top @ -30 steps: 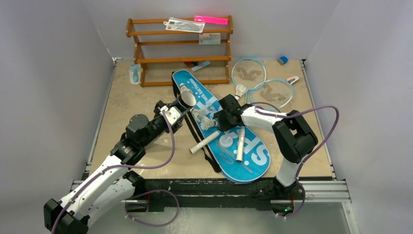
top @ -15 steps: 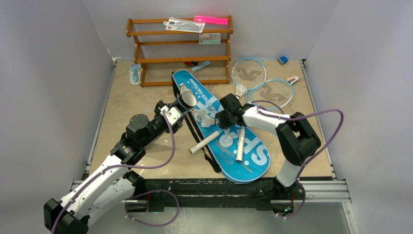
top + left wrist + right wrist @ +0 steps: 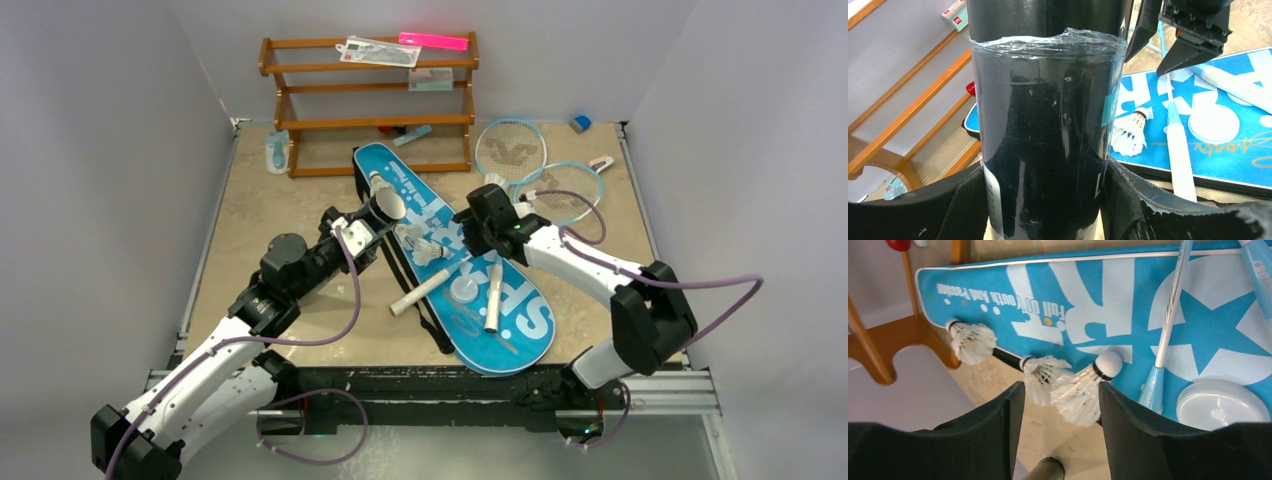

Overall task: Pack up the badminton gear
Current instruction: Pick up the shuttlecock from the racket bag.

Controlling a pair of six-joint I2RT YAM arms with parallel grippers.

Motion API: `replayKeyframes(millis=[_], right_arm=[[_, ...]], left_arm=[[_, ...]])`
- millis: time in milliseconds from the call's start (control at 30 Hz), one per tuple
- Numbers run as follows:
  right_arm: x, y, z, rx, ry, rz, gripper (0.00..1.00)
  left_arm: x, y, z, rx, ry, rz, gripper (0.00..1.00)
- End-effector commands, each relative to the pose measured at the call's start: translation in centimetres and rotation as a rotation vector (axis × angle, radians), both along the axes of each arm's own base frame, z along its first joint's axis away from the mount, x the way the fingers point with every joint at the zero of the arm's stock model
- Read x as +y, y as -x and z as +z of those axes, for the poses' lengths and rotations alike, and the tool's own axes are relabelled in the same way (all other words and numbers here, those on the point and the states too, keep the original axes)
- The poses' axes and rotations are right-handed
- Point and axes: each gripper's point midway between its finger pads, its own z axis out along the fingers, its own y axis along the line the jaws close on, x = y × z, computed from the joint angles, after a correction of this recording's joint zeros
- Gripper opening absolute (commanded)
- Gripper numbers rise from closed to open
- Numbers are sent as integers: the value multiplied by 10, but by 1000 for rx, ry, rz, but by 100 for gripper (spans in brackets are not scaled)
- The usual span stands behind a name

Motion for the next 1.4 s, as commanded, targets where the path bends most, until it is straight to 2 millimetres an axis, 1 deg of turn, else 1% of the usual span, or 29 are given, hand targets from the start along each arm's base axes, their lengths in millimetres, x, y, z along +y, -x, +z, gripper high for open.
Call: replayKeyframes(millis=[0,133,200,300,600,900,933,967,1000,1033,1133,1167,1267,1367], right_arm=[[5,-4,-22,48,5,-9,59],[19,-4,-43,126,-33,1,57],[24,-3,-50,148,-48,2,55],[25,-7,-55,152,-52,-16,55],[34,-7,-74,202,-94,-36,54],[45,-14,-86,227,-115,-37,52],[46,-14,-86,231,-119,-33,49],[47,-12,-88,239,-119,-25,41],[47,-10,-87,244,-121,-18,33],[45,-9,-85,238,-114,-15,29],[34,-11,-74,192,-79,-34,27],[30,-12,-65,165,-71,-38,27],[16,-12,-46,107,-21,-45,27],[-2,-14,-23,26,55,-46,27]], left_arm=[[-8,2,10,-16,56,-25,28],[-8,2,11,-18,56,-29,28],[-9,2,10,-16,56,-32,28],[-10,3,10,-15,57,-37,28],[-10,3,10,-13,59,-39,28],[-11,4,10,-13,59,-44,28],[-11,4,10,-13,58,-44,28],[-11,4,10,-13,59,-43,28],[-11,4,10,-13,59,-43,28],[-11,4,11,-14,59,-44,28],[-11,4,11,-15,58,-45,28],[-11,4,11,-14,58,-45,28],[-11,4,10,-14,57,-45,28],[-12,4,9,-8,56,-49,28]])
